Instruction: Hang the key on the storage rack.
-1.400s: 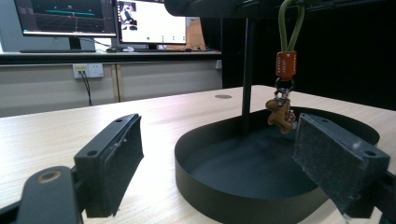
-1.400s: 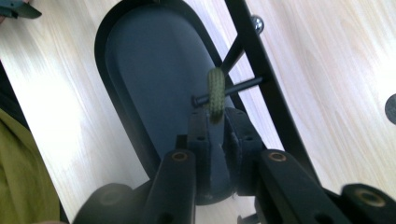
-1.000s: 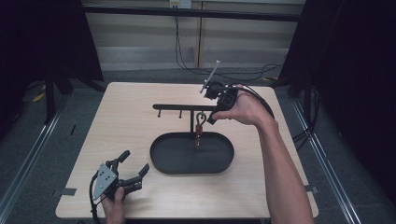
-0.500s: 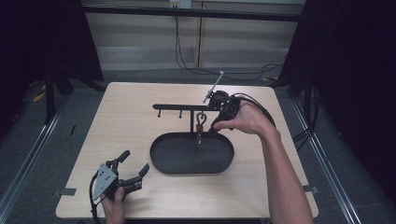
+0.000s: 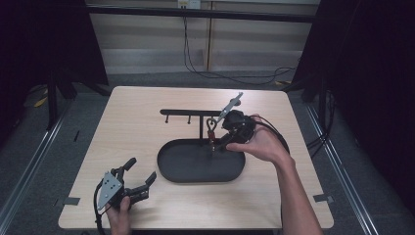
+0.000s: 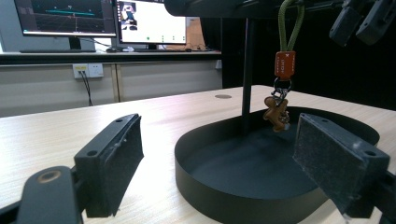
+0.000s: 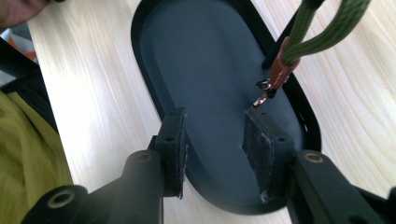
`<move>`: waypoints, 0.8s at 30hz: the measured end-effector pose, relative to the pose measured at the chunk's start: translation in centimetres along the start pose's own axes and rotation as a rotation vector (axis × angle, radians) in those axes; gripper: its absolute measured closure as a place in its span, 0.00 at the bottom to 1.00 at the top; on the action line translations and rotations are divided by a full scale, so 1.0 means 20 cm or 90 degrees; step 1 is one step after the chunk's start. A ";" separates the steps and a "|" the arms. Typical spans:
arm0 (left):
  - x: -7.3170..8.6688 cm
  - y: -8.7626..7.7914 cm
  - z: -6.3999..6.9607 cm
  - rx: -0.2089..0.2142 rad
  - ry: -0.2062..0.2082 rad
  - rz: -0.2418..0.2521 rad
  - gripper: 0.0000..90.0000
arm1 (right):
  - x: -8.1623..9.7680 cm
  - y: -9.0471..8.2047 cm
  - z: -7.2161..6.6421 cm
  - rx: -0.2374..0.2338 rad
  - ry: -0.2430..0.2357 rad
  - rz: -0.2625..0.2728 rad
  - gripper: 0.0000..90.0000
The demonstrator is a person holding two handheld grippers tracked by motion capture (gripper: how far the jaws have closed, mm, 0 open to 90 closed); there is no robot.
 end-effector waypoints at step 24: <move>0.00 0.00 0.00 0.002 -0.003 0.002 0.17 | 0.22 0.11 -0.16 0.077 0.094 0.266 0.16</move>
Point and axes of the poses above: each handheld gripper's, and its own axes: y roughly forward along the jaws, x roughly out of its underside, z roughly to its right, the point moved 8 cm from there along y, roughly forward along the jaws, and after that the axes turned 10 degrees about x, right-handed, at the moved point
